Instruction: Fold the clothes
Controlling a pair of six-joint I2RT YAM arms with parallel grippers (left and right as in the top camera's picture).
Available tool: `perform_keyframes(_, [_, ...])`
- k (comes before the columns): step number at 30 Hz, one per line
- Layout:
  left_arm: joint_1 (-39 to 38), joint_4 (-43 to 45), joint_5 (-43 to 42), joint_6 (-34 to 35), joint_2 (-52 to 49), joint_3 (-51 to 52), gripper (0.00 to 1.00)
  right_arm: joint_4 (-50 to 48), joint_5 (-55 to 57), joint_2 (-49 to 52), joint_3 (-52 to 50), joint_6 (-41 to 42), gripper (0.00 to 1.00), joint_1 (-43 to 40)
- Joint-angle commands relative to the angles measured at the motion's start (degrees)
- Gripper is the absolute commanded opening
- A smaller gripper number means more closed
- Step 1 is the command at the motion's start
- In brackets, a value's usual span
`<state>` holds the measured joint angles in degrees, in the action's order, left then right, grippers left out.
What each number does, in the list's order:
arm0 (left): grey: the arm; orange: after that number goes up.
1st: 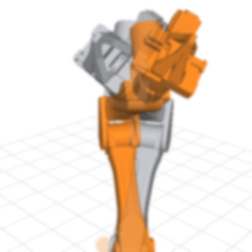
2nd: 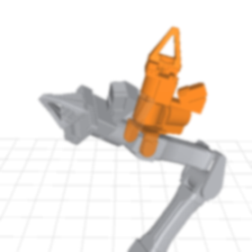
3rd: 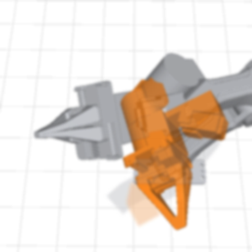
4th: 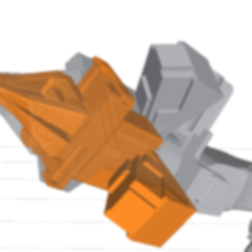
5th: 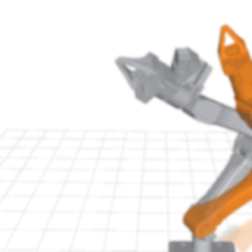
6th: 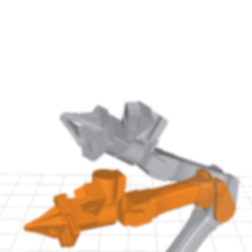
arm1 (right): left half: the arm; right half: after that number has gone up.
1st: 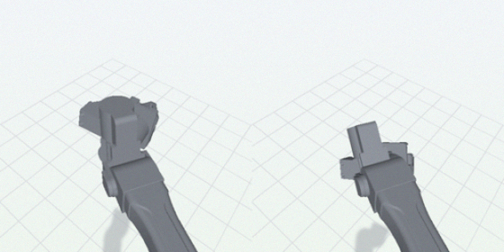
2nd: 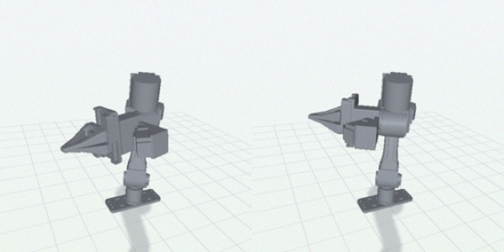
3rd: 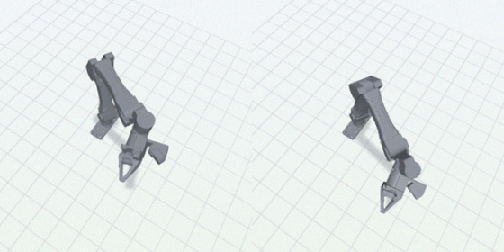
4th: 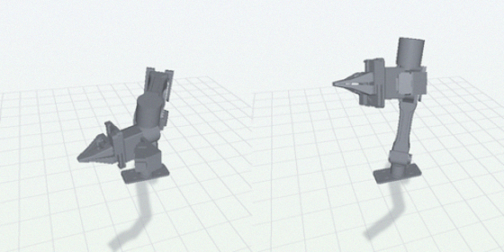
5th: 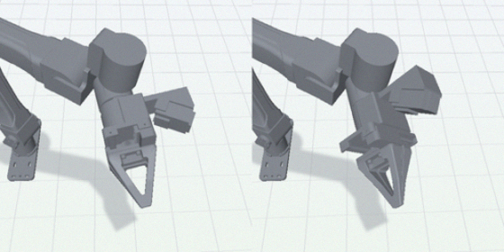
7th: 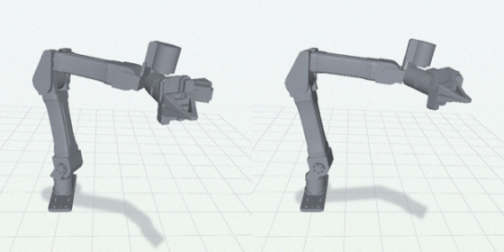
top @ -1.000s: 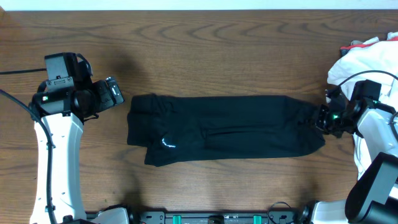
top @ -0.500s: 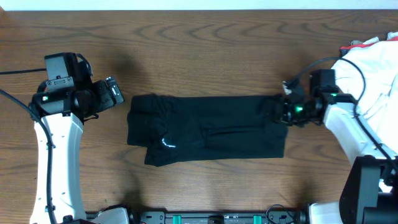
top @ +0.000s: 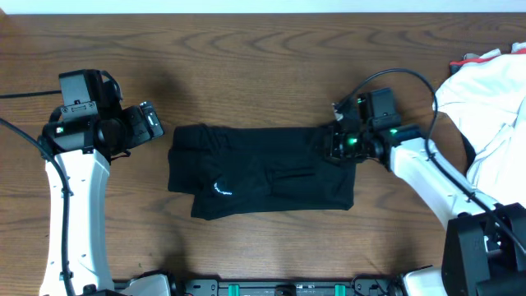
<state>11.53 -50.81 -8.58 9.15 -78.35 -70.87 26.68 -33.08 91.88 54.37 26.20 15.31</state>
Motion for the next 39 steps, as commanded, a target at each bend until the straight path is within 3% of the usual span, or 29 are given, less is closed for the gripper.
perform_keyframes(1, [0.0, -0.1, 0.5, -0.1, 0.5, -0.6, 0.98, -0.2, 1.6, -0.8, 1.1, 2.1, 0.01, 1.6])
perform_keyframes(18, [0.0, -0.1, 0.5, -0.1, 0.5, -0.6, 0.98, 1.6, 3.0, -0.8, 1.1, 2.1, 0.01, 7.1])
perform_keyframes(20, [0.0, -0.1, 0.5, -0.1, 0.5, -0.6, 0.98, 1.9, 3.8, -0.8, 1.1, 2.0, 0.1, 7.3])
perform_keyframes(22, [0.0, -0.1, 0.5, -0.1, 0.5, -0.6, 0.98, 2.1, 3.7, -0.8, 1.1, 2.0, 0.33, 7.3])
perform_keyframes(28, [0.0, -0.1, 0.5, -0.1, 0.5, -0.6, 0.98, 1.9, 1.3, -0.9, 1.1, -2.0, 0.38, 6.5])
perform_keyframes(33, [0.0, -0.1, 0.5, -0.1, 0.5, -0.6, 0.98, 2.6, 1.2, -1.7, 1.1, -3.1, 0.31, 3.0])
perform_keyframes(37, [0.0, -0.1, 0.5, -0.1, 0.5, -0.6, 0.98, 7.6, 3.4, -1.8, 1.1, -3.1, 0.06, -0.4])
perform_keyframes(39, [0.0, -0.1, 0.5, -0.1, 0.5, -0.6, 0.98, 10.2, 4.8, -1.7, 1.0, -3.2, 0.02, -0.8])
